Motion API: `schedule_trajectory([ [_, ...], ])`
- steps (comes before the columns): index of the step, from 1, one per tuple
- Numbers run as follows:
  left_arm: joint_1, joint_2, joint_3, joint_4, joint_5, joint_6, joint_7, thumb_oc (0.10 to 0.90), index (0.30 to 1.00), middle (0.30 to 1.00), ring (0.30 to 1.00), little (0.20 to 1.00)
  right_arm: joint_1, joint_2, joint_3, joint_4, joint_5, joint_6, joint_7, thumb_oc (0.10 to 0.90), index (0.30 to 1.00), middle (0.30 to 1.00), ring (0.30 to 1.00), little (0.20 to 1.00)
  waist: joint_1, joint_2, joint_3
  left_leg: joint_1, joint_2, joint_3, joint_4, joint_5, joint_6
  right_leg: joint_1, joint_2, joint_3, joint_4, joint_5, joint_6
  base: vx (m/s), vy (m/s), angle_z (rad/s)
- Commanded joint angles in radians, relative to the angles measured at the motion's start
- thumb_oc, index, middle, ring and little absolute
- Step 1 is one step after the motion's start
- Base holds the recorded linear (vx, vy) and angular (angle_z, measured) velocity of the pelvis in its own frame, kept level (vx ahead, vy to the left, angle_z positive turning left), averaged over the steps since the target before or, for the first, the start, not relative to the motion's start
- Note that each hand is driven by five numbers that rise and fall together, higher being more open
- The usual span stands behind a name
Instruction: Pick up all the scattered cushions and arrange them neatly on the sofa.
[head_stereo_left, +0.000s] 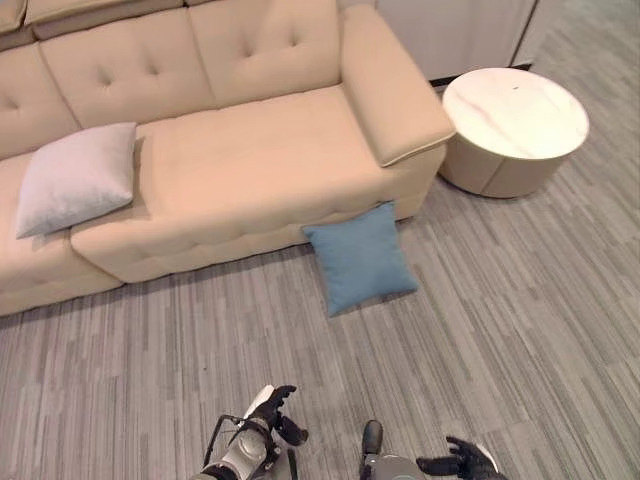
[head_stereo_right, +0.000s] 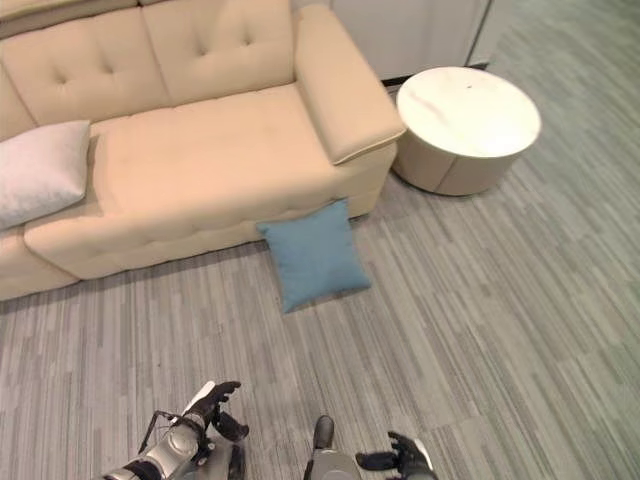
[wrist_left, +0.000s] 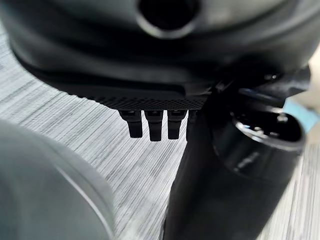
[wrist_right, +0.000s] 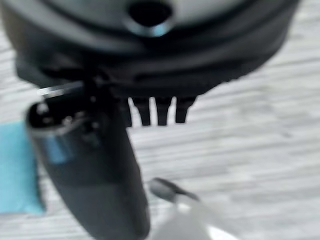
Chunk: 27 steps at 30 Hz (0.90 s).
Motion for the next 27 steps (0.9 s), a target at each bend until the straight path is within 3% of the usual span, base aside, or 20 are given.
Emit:
schedule_trajectory([
  [1, 0.052, 0.0, -0.037, 0.052, 0.004, 0.004, 0.018, 0.8, 0.9, 0.9, 0.9, 0.9, -0.023, -0.006, 0.026, 0.004, -0.021, -0.02, -0.022, 0.8, 0.9, 0.9, 0.9, 0.9, 0.114, 0.023, -0.052, -0.035, -0.069, -0.024, -0.247, 0.119, 0.061, 0.111, 0.126, 0.132, 0.111, -0.113, 0.095, 0.66, 0.025, -0.39],
  [3, 0.059, -0.004, -0.015, 0.07, -0.012, 0.007, 0.014, 0.8, 0.9, 0.9, 0.9, 0.9, -0.017, 0.011, 0.028, 0.004, -0.029, -0.019, -0.017, 0.8, 0.9, 0.9, 0.9, 0.9, 0.124, 0.021, -0.08, -0.008, -0.08, -0.072, -0.247, 0.188, 0.084, 0.132, 0.138, 0.148, 0.131, -0.143, 0.094, 0.55, 0.071, -0.57],
  [5, 0.059, 0.0, -0.008, 0.076, -0.01, 0.011, 0.014, 0.8, 0.9, 0.9, 0.9, 0.9, -0.013, 0.019, 0.027, -0.003, -0.028, -0.018, -0.013, 0.8, 0.9, 0.9, 0.9, 0.9, 0.12, 0.01, -0.091, 0.013, -0.088, -0.078, -0.246, 0.198, 0.089, 0.135, 0.134, 0.147, 0.16, -0.16, 0.097, 0.37, 0.089, -0.43],
  [6, 0.05, 0.01, 0.012, 0.074, -0.02, 0.013, 0.012, 0.8, 0.9, 0.9, 0.9, 0.9, -0.019, 0.04, 0.032, -0.019, -0.024, -0.021, 0.001, 0.8, 0.9, 0.9, 0.9, 0.9, 0.127, -0.014, -0.103, 0.052, -0.096, -0.086, -0.212, 0.168, 0.118, 0.116, 0.117, 0.144, 0.342, -0.138, 0.133, 0.41, 0.146, -0.11],
  [8, 0.045, 0.024, 0.032, 0.07, -0.023, 0.017, 0.012, 0.8, 0.9, 0.9, 0.9, 0.9, -0.018, 0.05, 0.049, -0.037, -0.048, -0.017, 0.017, 0.8, 0.9, 0.9, 0.9, 0.9, 0.114, -0.017, -0.09, 0.119, -0.101, -0.086, -0.192, 0.121, 0.147, 0.041, 0.056, 0.102, 0.59, 0.0, 0.208, 0.42, 0.169, -0.01],
  [9, 0.043, 0.032, 0.029, 0.067, -0.018, 0.021, 0.012, 0.8, 0.9, 0.9, 0.9, 0.9, -0.017, 0.053, 0.058, -0.049, -0.06, -0.017, 0.022, 0.8, 0.9, 0.9, 0.9, 0.9, 0.111, -0.003, -0.091, 0.152, -0.088, -0.101, -0.19, 0.103, 0.156, -0.005, 0.034, 0.077, 0.676, 0.054, 0.215, 0.21, 0.085, -0.02],
  [12, 0.04, 0.046, 0.038, 0.055, -0.026, 0.02, 0.013, 0.8, 0.9, 0.9, 0.9, 0.9, -0.014, 0.05, 0.059, -0.076, -0.07, -0.02, 0.021, 0.8, 0.9, 0.9, 0.9, 0.9, 0.089, 0.01, -0.083, 0.23, -0.087, -0.134, -0.209, 0.078, 0.167, -0.066, -0.021, 0.022, 0.764, 0.062, 0.196, 0.32, 0.057, 0.13],
  [14, 0.026, 0.053, 0.029, 0.038, -0.029, 0.015, 0.014, 0.8, 0.9, 0.9, 0.9, 0.9, -0.01, 0.041, 0.042, -0.095, -0.054, -0.024, 0.015, 0.8, 0.9, 0.9, 0.9, 0.9, 0.066, 0.016, -0.083, 0.278, -0.078, -0.16, -0.198, 0.038, 0.157, -0.088, -0.058, -0.029, 0.62, -0.007, 0.158, 0.43, -0.086, 0.68],
  [17, 0.018, 0.051, 0.022, 0.043, -0.024, 0.01, 0.016, 0.8, 0.9, 0.9, 0.9, 0.9, -0.005, 0.037, 0.029, -0.095, -0.047, -0.024, 0.014, 0.8, 0.9, 0.9, 0.9, 0.9, 0.043, 0.016, -0.078, 0.297, -0.072, -0.179, -0.171, 0.002, 0.143, -0.113, -0.069, 0.004, 0.504, -0.015, 0.156, 0.21, -0.147, 0.62],
  [18, 0.012, 0.048, 0.02, 0.048, -0.021, 0.004, 0.021, 0.8, 0.9, 0.9, 0.9, 0.9, 0.006, 0.035, 0.013, -0.087, -0.038, -0.023, 0.011, 0.8, 0.9, 0.9, 0.9, 0.9, 0.023, 0.012, -0.077, 0.31, -0.07, -0.209, -0.15, -0.031, 0.129, -0.155, -0.098, 0.082, 0.355, 0.032, 0.168, 0.38, -0.313, 0.53],
  [19, 0.01, 0.045, 0.019, 0.053, -0.019, 0.0, 0.022, 0.8, 0.9, 0.9, 0.9, 0.9, 0.014, 0.036, 0.004, -0.076, -0.035, -0.02, 0.009, 0.8, 0.9, 0.9, 0.9, 0.9, 0.014, 0.012, -0.075, 0.323, -0.068, -0.225, -0.142, -0.052, 0.123, -0.172, -0.114, 0.12, 0.285, 0.065, 0.176, 0.3, -0.249, 0.55],
  [21, 0.008, 0.044, 0.016, 0.055, -0.014, -0.002, 0.024, 0.8, 0.9, 0.9, 0.9, 0.9, 0.021, 0.034, -0.007, -0.07, -0.032, -0.016, 0.008, 0.8, 0.9, 0.9, 0.9, 0.9, 0.005, 0.013, -0.069, 0.339, -0.063, -0.24, -0.133, -0.073, 0.115, -0.173, -0.127, 0.14, 0.227, 0.092, 0.184, 0.22, -0.179, 0.52],
  [24, 0.003, 0.048, 0.004, 0.066, 0.01, -0.005, 0.037, 0.8, 0.9, 0.9, 0.9, 0.9, 0.044, 0.025, -0.057, -0.052, -0.02, -0.011, -0.003, 0.8, 0.9, 0.9, 0.9, 0.9, -0.027, 0.015, -0.055, 0.369, -0.041, -0.29, -0.11, -0.12, 0.096, -0.22, -0.19, 0.209, 0.143, 0.174, 0.212, 0.28, -0.292, 0.47],
  [26, 0.003, 0.05, 0.0, 0.067, 0.015, -0.007, 0.044, 0.8, 0.9, 0.9, 0.9, 0.9, 0.055, 0.02, -0.08, -0.045, -0.012, -0.008, -0.008, 0.8, 0.9, 0.9, 0.9, 0.9, -0.039, 0.016, -0.053, 0.377, -0.033, -0.305, -0.097, -0.134, 0.089, -0.222, -0.205, 0.233, 0.14, 0.198, 0.219, 0.23, -0.328, 0.62],
  [27, 0.006, 0.05, -0.008, 0.064, 0.021, -0.01, 0.051, 0.8, 0.9, 0.9, 0.9, 0.9, 0.08, 0.015, -0.12, -0.015, -0.001, -0.003, -0.028, 0.8, 0.9, 0.9, 0.9, 0.9, -0.053, 0.009, -0.05, 0.388, -0.022, -0.34, -0.076, -0.156, 0.072, -0.211, -0.226, 0.275, 0.162, 0.251, 0.232, 0.33, -0.56, 0.68],
])
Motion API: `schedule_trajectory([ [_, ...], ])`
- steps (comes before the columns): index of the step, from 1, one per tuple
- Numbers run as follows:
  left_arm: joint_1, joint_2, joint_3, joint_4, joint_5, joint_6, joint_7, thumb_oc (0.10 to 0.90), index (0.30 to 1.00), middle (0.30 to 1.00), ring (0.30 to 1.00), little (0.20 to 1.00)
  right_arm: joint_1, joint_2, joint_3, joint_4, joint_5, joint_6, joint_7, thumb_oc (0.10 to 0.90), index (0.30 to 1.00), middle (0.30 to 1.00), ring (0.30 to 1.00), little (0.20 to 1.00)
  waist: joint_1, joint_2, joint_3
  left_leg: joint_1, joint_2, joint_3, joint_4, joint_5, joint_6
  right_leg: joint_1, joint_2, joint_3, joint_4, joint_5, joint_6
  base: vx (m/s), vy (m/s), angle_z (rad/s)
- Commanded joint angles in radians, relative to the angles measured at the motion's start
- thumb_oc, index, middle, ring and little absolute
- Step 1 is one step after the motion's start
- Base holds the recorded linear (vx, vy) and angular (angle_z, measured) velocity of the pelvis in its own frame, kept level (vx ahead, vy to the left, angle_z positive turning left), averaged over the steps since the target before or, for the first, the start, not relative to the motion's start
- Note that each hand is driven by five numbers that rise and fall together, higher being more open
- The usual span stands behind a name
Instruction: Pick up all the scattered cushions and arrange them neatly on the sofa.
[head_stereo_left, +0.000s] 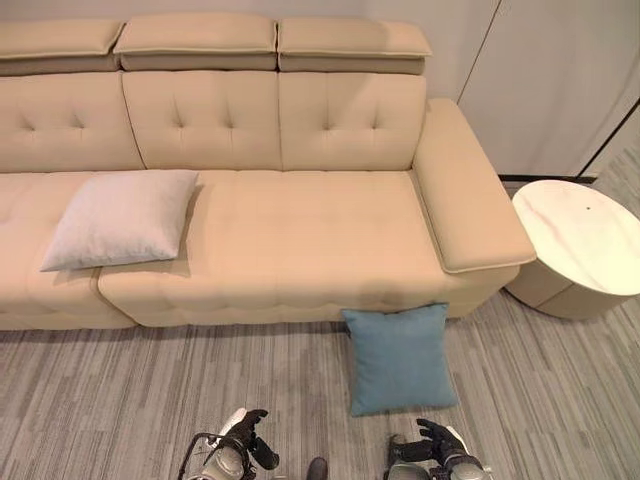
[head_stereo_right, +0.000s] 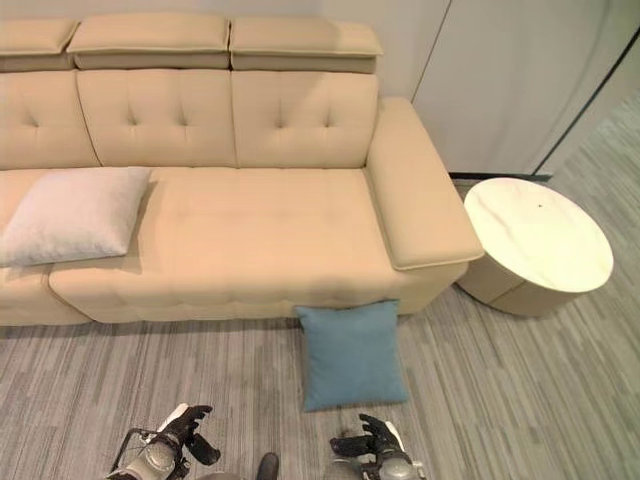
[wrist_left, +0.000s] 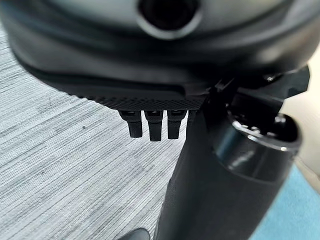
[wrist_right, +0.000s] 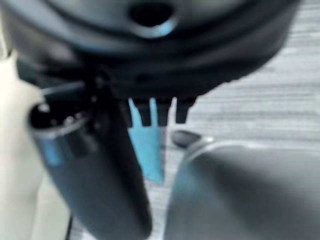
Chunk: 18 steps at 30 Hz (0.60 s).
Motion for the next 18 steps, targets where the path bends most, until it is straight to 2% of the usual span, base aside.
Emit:
schedule_trajectory([
  [1, -0.041, 0.005, -0.009, -0.04, 0.03, -0.058, 0.048, 0.8, 0.9, 0.9, 0.9, 0.9, 0.049, -0.075, -0.067, 0.031, 0.047, -0.009, -0.064, 0.8, 0.9, 0.9, 0.9, 0.9, -0.022, 0.005, 0.031, -0.007, 0.107, 0.03, 0.114, -0.176, -0.129, -0.021, -0.047, 0.109, 0.136, 0.131, 0.072, 0.3, -0.577, 0.81],
  [3, -0.037, 0.004, -0.006, -0.041, 0.014, -0.057, 0.062, 0.8, 0.9, 0.9, 0.9, 0.9, 0.061, -0.08, -0.094, 0.054, 0.051, -0.004, -0.081, 0.8, 0.9, 0.9, 0.9, 0.9, -0.008, -0.008, 0.019, 0.004, 0.136, 0.023, 0.106, -0.185, -0.156, 0.034, -0.042, 0.066, 0.138, 0.083, 0.087, 0.2, -0.473, 0.86],
  [4, -0.038, 0.002, -0.01, -0.048, 0.007, -0.062, 0.061, 0.8, 0.9, 0.9, 0.9, 0.9, 0.055, -0.088, -0.106, 0.067, 0.054, -0.001, -0.086, 0.8, 0.9, 0.9, 0.9, 0.9, -0.005, -0.007, 0.014, 0.018, 0.165, 0.019, 0.097, -0.186, -0.171, 0.031, -0.039, 0.05, 0.162, 0.066, 0.099, 0.21, -0.491, 0.39],
  [5, -0.037, 0.001, -0.027, -0.059, 0.014, -0.064, 0.061, 0.8, 0.9, 0.9, 0.9, 0.9, 0.05, -0.09, -0.108, 0.081, 0.054, 0.0, -0.091, 0.8, 0.9, 0.9, 0.9, 0.9, -0.002, -0.004, 0.009, 0.021, 0.197, 0.02, 0.092, -0.186, -0.184, 0.032, -0.021, 0.029, 0.178, 0.003, 0.094, 0.26, -0.573, 0.05],
  [6, -0.037, 0.001, -0.033, -0.075, 0.001, -0.072, 0.061, 0.8, 0.9, 0.9, 0.9, 0.9, 0.041, -0.109, -0.112, 0.094, 0.066, -0.011, -0.102, 0.8, 0.9, 0.9, 0.9, 0.9, -0.001, 0.008, 0.004, 0.01, 0.264, 0.024, 0.102, -0.167, -0.21, 0.024, 0.025, 0.003, 0.224, -0.096, 0.07, 0.22, -0.543, 0.1],
  [7, -0.04, 0.002, -0.033, -0.093, -0.02, -0.074, 0.059, 0.8, 0.9, 0.9, 0.9, 0.9, 0.036, -0.122, -0.117, 0.092, 0.074, -0.018, -0.108, 0.8, 0.9, 0.9, 0.9, 0.9, 0.001, 0.011, 0.012, -0.021, 0.286, 0.032, 0.137, -0.134, -0.226, 0.027, 0.043, -0.015, 0.243, -0.125, 0.053, 0.15, -0.402, 0.21],
  [8, -0.04, 0.002, -0.033, -0.094, -0.02, -0.074, 0.059, 0.8, 0.9, 0.9, 0.9, 0.9, 0.036, -0.123, -0.117, 0.093, 0.074, -0.019, -0.108, 0.8, 0.9, 0.9, 0.9, 0.9, -0.001, 0.012, 0.011, -0.024, 0.287, 0.029, 0.14, -0.136, -0.227, 0.025, 0.044, -0.018, 0.245, -0.127, 0.052, -0.08, -0.357, 0.32],
  [9, -0.051, 0.006, -0.046, -0.169, -0.071, -0.079, 0.072, 0.8, 0.9, 0.9, 0.9, 0.9, 0.004, -0.169, -0.125, 0.066, 0.108, -0.044, -0.14, 0.8, 0.9, 0.9, 0.9, 0.9, -0.008, 0.008, 0.065, -0.164, 0.331, 0.074, 0.276, -0.004, -0.235, 0.028, 0.054, -0.055, 0.269, -0.163, 0.024, -0.2, -0.356, 0.48],
  [10, -0.063, 0.014, -0.053, -0.216, -0.086, -0.081, 0.077, 0.8, 0.9, 0.9, 0.9, 0.9, -0.012, -0.189, -0.139, 0.054, 0.136, -0.055, -0.155, 0.8, 0.9, 0.9, 0.9, 0.9, -0.016, 0.006, 0.091, -0.234, 0.351, 0.141, 0.306, 0.015, -0.218, 0.021, 0.049, -0.088, 0.278, -0.186, 0.008, -0.26, -0.423, 0.7],
  [11, -0.076, 0.026, -0.062, -0.26, -0.097, -0.086, 0.079, 0.8, 0.9, 0.9, 0.9, 0.9, -0.032, -0.211, -0.152, 0.05, 0.155, -0.059, -0.169, 0.8, 0.9, 0.9, 0.9, 0.9, -0.021, 0.007, 0.11, -0.282, 0.35, 0.194, 0.306, 0.007, -0.21, 0.006, 0.047, -0.108, 0.286, -0.196, -0.002, -0.22, -0.289, 0.73],
  [12, -0.096, 0.035, -0.067, -0.292, -0.11, -0.091, 0.083, 0.8, 0.9, 0.9, 0.9, 0.9, -0.053, -0.236, -0.169, 0.041, 0.177, -0.066, -0.18, 0.8, 0.9, 0.9, 0.9, 0.9, -0.019, 0.01, 0.136, -0.337, 0.323, 0.22, 0.297, -0.016, -0.203, -0.014, 0.046, -0.119, 0.295, -0.195, -0.003, -0.22, -0.201, 0.71],
  [13, -0.12, 0.044, -0.071, -0.325, -0.135, -0.096, 0.085, 0.8, 0.9, 0.9, 0.9, 0.9, -0.087, -0.267, -0.176, 0.039, 0.195, -0.072, -0.189, 0.8, 0.9, 0.9, 0.9, 0.9, -0.013, 0.025, 0.164, -0.401, 0.278, 0.234, 0.283, -0.012, -0.196, -0.043, 0.054, -0.12, 0.312, -0.199, -0.005, -0.2, -0.127, 0.7],
  [14, -0.14, 0.05, -0.077, -0.356, -0.157, -0.101, 0.088, 0.8, 0.9, 0.9, 0.9, 0.9, -0.116, -0.291, -0.178, 0.036, 0.208, -0.075, -0.202, 0.8, 0.9, 0.9, 0.9, 0.9, -0.004, 0.051, 0.179, -0.44, 0.234, 0.24, 0.236, 0.022, -0.19, -0.073, 0.073, -0.122, 0.322, -0.194, -0.01, -0.14, -0.018, 0.61],
  [15, -0.157, 0.045, -0.089, -0.366, -0.179, -0.112, 0.084, 0.8, 0.9, 0.9, 0.9, 0.9, -0.15, -0.319, -0.173, 0.053, 0.223, -0.07, -0.214, 0.8, 0.9, 0.9, 0.9, 0.9, -0.001, 0.078, 0.189, -0.445, 0.221, 0.258, 0.167, 0.035, -0.177, -0.116, 0.09, -0.122, 0.348, -0.205, -0.01, -0.1, 0.029, 0.5],
  [16, -0.179, 0.052, -0.093, -0.371, -0.179, -0.113, 0.105, 0.8, 0.9, 0.9, 0.9, 0.9, -0.195, -0.324, -0.178, 0.051, 0.232, -0.076, -0.223, 0.8, 0.9, 0.9, 0.9, 0.9, 0.006, 0.087, 0.197, -0.452, 0.232, 0.253, 0.125, 0.055, -0.181, -0.168, 0.099, -0.099, 0.392, -0.221, -0.01, -0.05, 0.026, 0.1],
  [17, -0.179, 0.052, -0.093, -0.371, -0.179, -0.113, 0.105, 0.8, 0.9, 0.9, 0.9, 0.9, -0.195, -0.324, -0.178, 0.051, 0.232, -0.076, -0.223, 0.8, 0.9, 0.9, 0.9, 0.9, 0.008, 0.086, 0.196, -0.453, 0.231, 0.254, 0.124, 0.056, -0.181, -0.171, 0.099, -0.097, 0.393, -0.221, -0.01, -0.15, 0.04, -0.5],
  [18, -0.244, 0.072, -0.107, -0.431, -0.225, -0.12, 0.132, 0.8, 0.9, 0.9, 0.9, 0.9, -0.277, -0.368, -0.213, 0.032, 0.326, -0.113, -0.248, 0.8, 0.9, 0.9, 0.9, 0.9, 0.013, 0.097, 0.25, -0.549, 0.181, 0.202, 0.172, 0.062, -0.178, -0.251, 0.098, -0.075, 0.445, -0.239, -0.008, -0.17, 0.02, -0.85],
])
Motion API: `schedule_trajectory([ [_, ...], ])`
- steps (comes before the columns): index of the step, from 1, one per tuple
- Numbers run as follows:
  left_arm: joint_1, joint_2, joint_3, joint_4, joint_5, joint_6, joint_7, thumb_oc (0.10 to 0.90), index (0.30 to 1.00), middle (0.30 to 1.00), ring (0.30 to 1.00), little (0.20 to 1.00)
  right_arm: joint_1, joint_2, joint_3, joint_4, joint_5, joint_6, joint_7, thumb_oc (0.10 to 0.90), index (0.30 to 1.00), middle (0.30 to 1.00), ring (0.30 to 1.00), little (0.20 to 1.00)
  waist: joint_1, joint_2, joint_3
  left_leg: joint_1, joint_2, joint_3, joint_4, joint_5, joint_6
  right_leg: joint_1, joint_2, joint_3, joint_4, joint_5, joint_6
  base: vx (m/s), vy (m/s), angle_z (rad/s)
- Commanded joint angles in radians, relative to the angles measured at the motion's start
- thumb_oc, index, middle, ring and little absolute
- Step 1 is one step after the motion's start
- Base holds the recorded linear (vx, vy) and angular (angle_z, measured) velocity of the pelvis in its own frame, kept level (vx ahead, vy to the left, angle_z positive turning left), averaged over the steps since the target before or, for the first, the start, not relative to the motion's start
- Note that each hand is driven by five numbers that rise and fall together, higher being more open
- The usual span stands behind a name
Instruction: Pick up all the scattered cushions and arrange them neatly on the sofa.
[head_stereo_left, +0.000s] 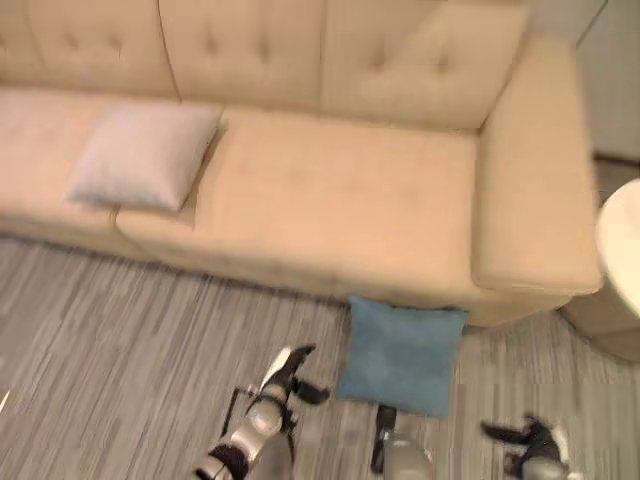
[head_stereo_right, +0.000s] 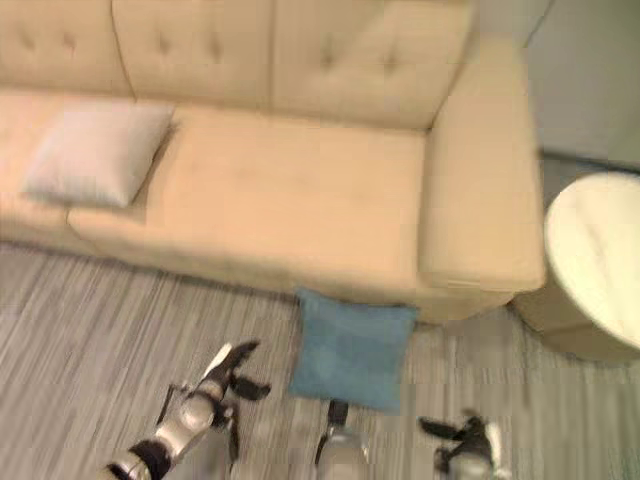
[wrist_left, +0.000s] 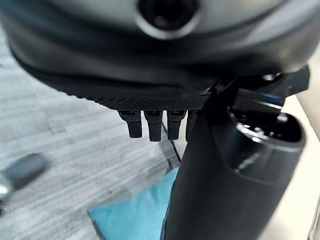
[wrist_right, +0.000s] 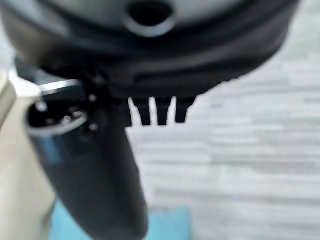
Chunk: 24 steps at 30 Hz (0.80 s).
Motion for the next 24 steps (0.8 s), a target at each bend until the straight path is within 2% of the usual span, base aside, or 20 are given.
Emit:
schedule_trajectory([
  [1, -0.121, 0.087, -0.001, -0.135, -0.105, -0.054, 0.087, 0.8, 0.9, 0.9, 0.9, 0.9, -0.121, -0.061, -0.072, -0.033, 0.197, -0.08, -0.048, 0.8, 0.9, 0.9, 0.9, 0.9, 0.006, 0.006, 0.093, -0.083, -0.045, -0.026, -0.051, 0.039, -0.018, -0.139, -0.049, 0.07, 0.263, -0.162, 0.08, -0.18, 0.023, -0.59],
  [2, -0.122, 0.088, 0.0, -0.136, -0.105, -0.053, 0.087, 0.8, 0.9, 0.9, 0.9, 0.9, -0.124, -0.062, -0.071, -0.031, 0.198, -0.08, -0.047, 0.8, 0.9, 0.9, 0.9, 0.9, 0.007, 0.008, 0.09, -0.091, -0.045, -0.026, -0.05, 0.043, -0.018, -0.146, -0.047, 0.07, 0.262, -0.158, 0.08, -0.13, 0.022, 0.02],
  [3, -0.17, 0.114, 0.006, -0.181, -0.138, -0.063, 0.087, 0.8, 0.9, 0.9, 0.9, 0.9, -0.171, -0.106, -0.12, -0.024, 0.291, -0.102, -0.048, 0.8, 0.9, 0.9, 0.9, 0.9, 0.011, 0.025, 0.119, -0.15, -0.038, -0.001, -0.031, 0.054, -0.021, -0.213, -0.059, 0.079, 0.293, -0.168, 0.078, -0.07, 0.035, 0.29],
  [4, -0.173, 0.115, 0.006, -0.181, -0.139, -0.062, 0.087, 0.8, 0.9, 0.9, 0.9, 0.9, -0.174, -0.108, -0.119, -0.021, 0.292, -0.103, -0.046, 0.8, 0.9, 0.9, 0.9, 0.9, 0.012, 0.025, 0.117, -0.156, -0.038, 0.0, -0.028, 0.053, -0.021, -0.22, -0.06, 0.081, 0.297, -0.169, 0.078, -0.08, 0.062, 0.27],
  [10, -0.273, 0.144, 0.025, -0.219, -0.245, -0.092, 0.112, 0.8, 0.9, 0.9, 0.9, 0.9, -0.264, -0.234, -0.174, 0.025, 0.422, -0.129, -0.036, 0.8, 0.9, 0.9, 0.9, 0.9, 0.011, 0.062, 0.148, -0.321, -0.053, -0.005, 0.025, 0.053, -0.029, -0.37, -0.109, 0.084, 0.347, -0.167, 0.084, -0.02, 0.034, 0.11],
  [11, -0.286, 0.152, 0.026, -0.246, -0.258, -0.098, 0.107, 0.8, 0.9, 0.9, 0.9, 0.9, -0.292, -0.25, -0.181, 0.027, 0.467, -0.141, -0.023, 0.8, 0.9, 0.9, 0.9, 0.9, 0.013, 0.073, 0.148, -0.361, -0.054, -0.005, 0.033, 0.052, -0.031, -0.411, -0.116, 0.088, 0.358, -0.166, 0.088, -0.03, 0.097, 0.09],
  [12, -0.302, 0.169, 0.018, -0.307, -0.268, -0.11, 0.102, 0.8, 0.9, 0.9, 0.9, 0.9, -0.314, -0.301, -0.192, 0.038, 0.483, -0.149, -0.027, 0.8, 0.9, 0.9, 0.9, 0.9, 0.014, 0.095, 0.149, -0.422, -0.063, -0.004, 0.042, 0.05, -0.034, -0.464, -0.13, 0.097, 0.361, -0.161, 0.096, -0.02, 0.111, 0.11],
  [14, -0.317, 0.193, 0.02, -0.364, -0.271, -0.114, 0.092, 0.8, 0.9, 0.9, 0.9, 0.9, -0.351, -0.355, -0.194, 0.042, 0.498, -0.16, -0.03, 0.8, 0.9, 0.9, 0.9, 0.9, 0.018, 0.11, 0.148, -0.485, -0.07, 0.001, 0.051, 0.046, -0.034, -0.533, -0.139, 0.112, 0.372, -0.156, 0.103, 0.0, 0.13, 0.04],
  [15, -0.319, 0.206, 0.022, -0.402, -0.284, -0.122, 0.091, 0.8, 0.9, 0.9, 0.9, 0.9, -0.395, -0.39, -0.194, 0.041, 0.525, -0.171, -0.037, 0.8, 0.9, 0.9, 0.9, 0.9, 0.025, 0.129, 0.148, -0.536, -0.078, 0.006, 0.056, 0.046, -0.033, -0.588, -0.151, 0.127, 0.383, -0.15, 0.109, 0.02, 0.136, -0.06],
  [18, -0.327, 0.221, 0.025, -0.437, -0.304, -0.133, 0.088, 0.8, 0.9, 0.9, 0.9, 0.9, -0.432, -0.435, -0.161, 0.053, 0.508, -0.163, -0.039, 0.8, 0.9, 0.9, 0.9, 0.9, 0.034, 0.143, 0.144, -0.586, -0.088, 0.012, 0.056, 0.046, -0.03, -0.651, -0.163, 0.141, 0.395, -0.148, 0.113, 0.02, 0.108, -0.09],
  [21, -0.32, 0.229, 0.014, -0.526, -0.342, -0.145, 0.064, 0.8, 0.9, 0.9, 0.9, 0.9, -0.495, -0.476, -0.036, 0.12, 0.379, -0.092, -0.028, 0.8, 0.9, 0.9, 0.9, 0.9, 0.063, 0.159, 0.141, -0.66, -0.107, 0.015, 0.058, 0.048, -0.021, -0.729, -0.18, 0.158, 0.407, -0.148, 0.117, 0.02, 0.047, -0.02],
  [23, -0.319, 0.227, 0.015, -0.543, -0.347, -0.144, 0.063, 0.8, 0.9, 0.9, 0.9, 0.9, -0.523, -0.474, -0.007, 0.121, 0.378, -0.091, -0.021, 0.8, 0.9, 0.9, 0.9, 0.9, 0.066, 0.164, 0.137, -0.679, -0.111, 0.016, 0.063, 0.047, -0.017, -0.752, -0.185, 0.164, 0.413, -0.15, 0.117, 0.07, 0.042, 0.06],
  [24, -0.33, 0.225, 0.012, -0.577, -0.327, -0.143, 0.07, 0.8, 0.9, 0.9, 0.9, 0.9, -0.533, -0.475, 0.005, 0.102, 0.38, -0.095, -0.01, 0.8, 0.9, 0.9, 0.9, 0.9, 0.069, 0.168, 0.138, -0.7, -0.126, 0.011, 0.074, 0.018, -0.017, -0.776, -0.192, 0.18, 0.43, -0.175, 0.126, 0.05, 0.069, 0.11],
])
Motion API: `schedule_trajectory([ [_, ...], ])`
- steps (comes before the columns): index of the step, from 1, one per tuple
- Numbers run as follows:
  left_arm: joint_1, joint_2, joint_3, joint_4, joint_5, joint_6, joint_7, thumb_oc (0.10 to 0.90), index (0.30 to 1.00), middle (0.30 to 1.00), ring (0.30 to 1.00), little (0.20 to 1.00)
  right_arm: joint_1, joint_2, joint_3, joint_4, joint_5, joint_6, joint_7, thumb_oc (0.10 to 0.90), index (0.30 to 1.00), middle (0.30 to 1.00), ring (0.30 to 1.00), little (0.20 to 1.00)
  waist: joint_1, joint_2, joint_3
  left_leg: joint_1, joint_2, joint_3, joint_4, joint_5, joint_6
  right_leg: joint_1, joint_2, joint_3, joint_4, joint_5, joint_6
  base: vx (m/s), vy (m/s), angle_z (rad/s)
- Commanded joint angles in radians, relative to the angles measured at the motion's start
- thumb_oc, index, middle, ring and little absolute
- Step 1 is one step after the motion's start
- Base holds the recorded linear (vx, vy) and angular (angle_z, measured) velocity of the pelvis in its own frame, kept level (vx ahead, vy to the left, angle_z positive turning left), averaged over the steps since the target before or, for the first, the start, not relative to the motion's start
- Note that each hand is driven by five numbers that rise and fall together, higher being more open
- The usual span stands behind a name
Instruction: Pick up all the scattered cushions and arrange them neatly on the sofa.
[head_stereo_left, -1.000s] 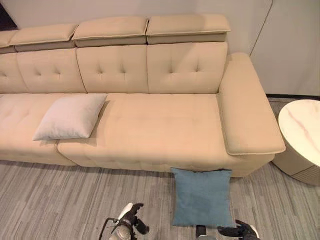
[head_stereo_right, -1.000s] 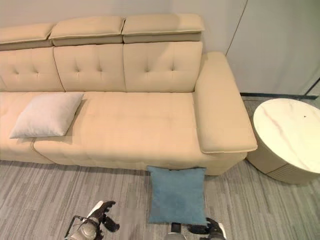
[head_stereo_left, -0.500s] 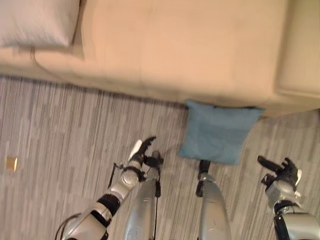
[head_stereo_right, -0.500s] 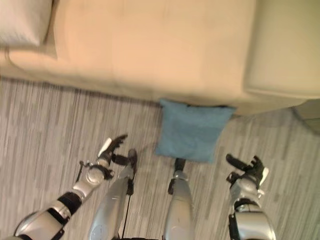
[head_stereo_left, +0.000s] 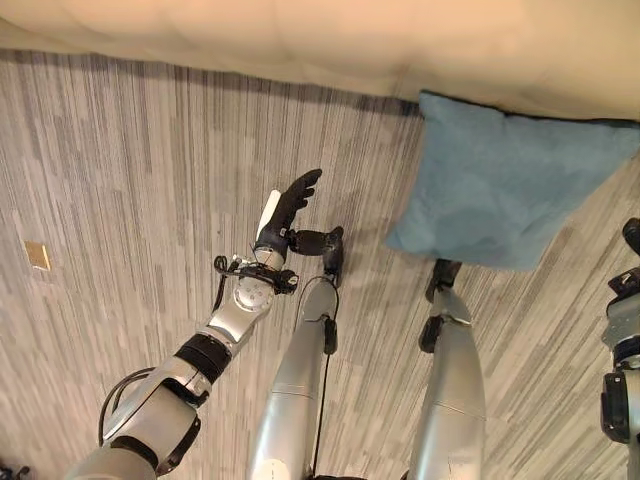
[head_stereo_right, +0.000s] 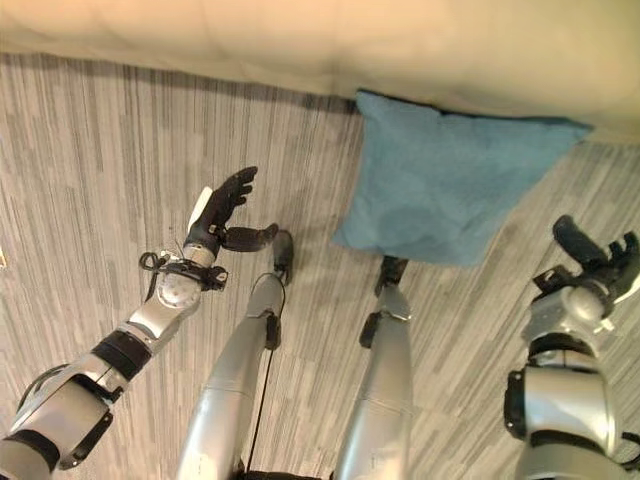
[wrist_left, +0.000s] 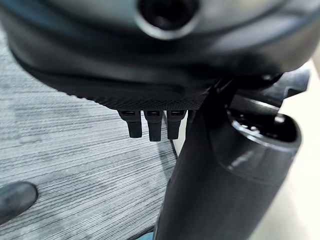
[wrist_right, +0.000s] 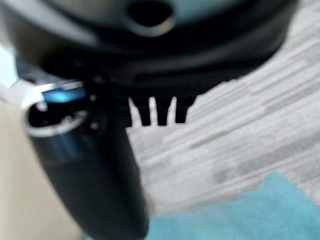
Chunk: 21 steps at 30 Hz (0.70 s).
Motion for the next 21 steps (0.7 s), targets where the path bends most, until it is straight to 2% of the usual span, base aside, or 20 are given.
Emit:
schedule_trajectory([
  [1, 0.018, -0.017, 0.018, -0.129, 0.009, -0.08, 0.004, 0.8, 0.9, 0.9, 0.9, 0.9, 0.004, -0.157, 0.036, 0.035, -0.016, -0.022, -0.015, 0.8, 0.9, 0.9, 0.9, 0.9, -0.01, 0.123, -0.022, -0.153, 0.024, -0.036, 0.053, -0.073, -0.057, -0.049, -0.018, 0.052, 0.088, -0.083, 0.054, 0.13, 0.042, 0.17],
  [2, 0.017, -0.018, 0.019, -0.168, 0.023, -0.077, 0.0, 0.8, 0.9, 0.9, 0.9, 0.9, -0.004, -0.154, 0.042, 0.029, -0.027, -0.027, -0.011, 0.8, 0.9, 0.9, 0.9, 0.9, 0.0, 0.127, -0.03, -0.171, 0.01, -0.043, 0.065, -0.102, -0.059, -0.07, -0.028, 0.064, 0.107, -0.112, 0.06, 0.04, 0.012, 0.2],
  [8, 0.051, -0.003, 0.046, -0.297, -0.001, -0.093, -0.004, 0.8, 0.9, 0.9, 0.9, 0.9, -0.046, -0.15, 0.056, 0.013, -0.041, -0.043, -0.029, 0.8, 0.9, 0.9, 0.9, 0.9, 0.031, 0.154, -0.044, -0.277, -0.03, -0.039, 0.141, -0.125, -0.048, -0.177, -0.053, 0.092, 0.197, -0.139, 0.058, 0.06, 0.039, 0.15],
  [12, 0.115, 0.012, 0.078, -0.391, -0.023, -0.105, -0.023, 0.8, 0.9, 0.9, 0.9, 0.9, -0.048, -0.136, 0.11, -0.011, -0.128, -0.036, -0.029, 0.8, 0.9, 0.9, 0.9, 0.9, 0.059, 0.167, -0.06, -0.355, -0.056, -0.028, 0.211, -0.145, -0.037, -0.254, -0.072, 0.119, 0.267, -0.155, 0.048, 0.05, 0.05, 0.14],
  [13, 0.127, 0.015, 0.084, -0.401, -0.022, -0.106, -0.023, 0.8, 0.9, 0.9, 0.9, 0.9, -0.043, -0.126, 0.12, -0.026, -0.138, -0.039, -0.021, 0.714, 0.771, 0.771, 0.771, 0.771, 0.062, 0.169, -0.059, -0.371, -0.061, -0.026, 0.229, -0.148, -0.035, -0.271, -0.072, 0.125, 0.289, -0.16, 0.043, 0.06, 0.049, 0.21],
  [14, 0.14, 0.015, 0.089, -0.408, -0.023, -0.105, -0.027, 0.8, 0.9, 0.9, 0.9, 0.9, -0.034, -0.112, 0.13, -0.042, -0.146, -0.041, -0.014, 0.527, 0.491, 0.491, 0.491, 0.491, 0.065, 0.169, -0.059, -0.384, -0.065, -0.026, 0.244, -0.15, -0.032, -0.287, -0.073, 0.129, 0.31, -0.161, 0.041, 0.06, 0.057, 0.2],
  [15, 0.152, 0.014, 0.091, -0.415, -0.023, -0.103, -0.029, 0.8, 0.9, 0.9, 0.9, 0.9, -0.028, -0.099, 0.139, -0.048, -0.156, -0.041, -0.004, 0.4, 0.3, 0.3, 0.3, 0.3, 0.068, 0.168, -0.06, -0.393, -0.066, -0.024, 0.252, -0.153, -0.031, -0.297, -0.077, 0.132, 0.317, -0.161, 0.039, 0.06, 0.06, 0.12],
  [18, 0.187, -0.029, 0.089, -0.39, -0.144, -0.094, -0.063, 0.8, 0.9, 0.9, 0.9, 0.9, -0.028, -0.014, 0.192, -0.087, -0.19, -0.044, 0.007, 0.4, 0.3, 0.3, 0.3, 0.3, 0.08, 0.165, -0.056, -0.417, -0.072, -0.023, 0.284, -0.161, -0.027, -0.312, -0.086, 0.133, 0.339, -0.164, 0.029, 0.04, 0.034, 0.0],
  [21, 0.185, -0.039, 0.089, -0.378, -0.153, -0.091, -0.067, 0.8, 0.9, 0.9, 0.9, 0.9, -0.015, 0.036, 0.213, -0.126, -0.201, -0.049, 0.013, 0.4, 0.3, 0.3, 0.3, 0.3, 0.076, 0.155, -0.047, -0.411, -0.067, -0.027, 0.278, -0.162, -0.026, -0.299, -0.085, 0.121, 0.329, -0.161, 0.027, 0.02, 0.021, -0.01],
])
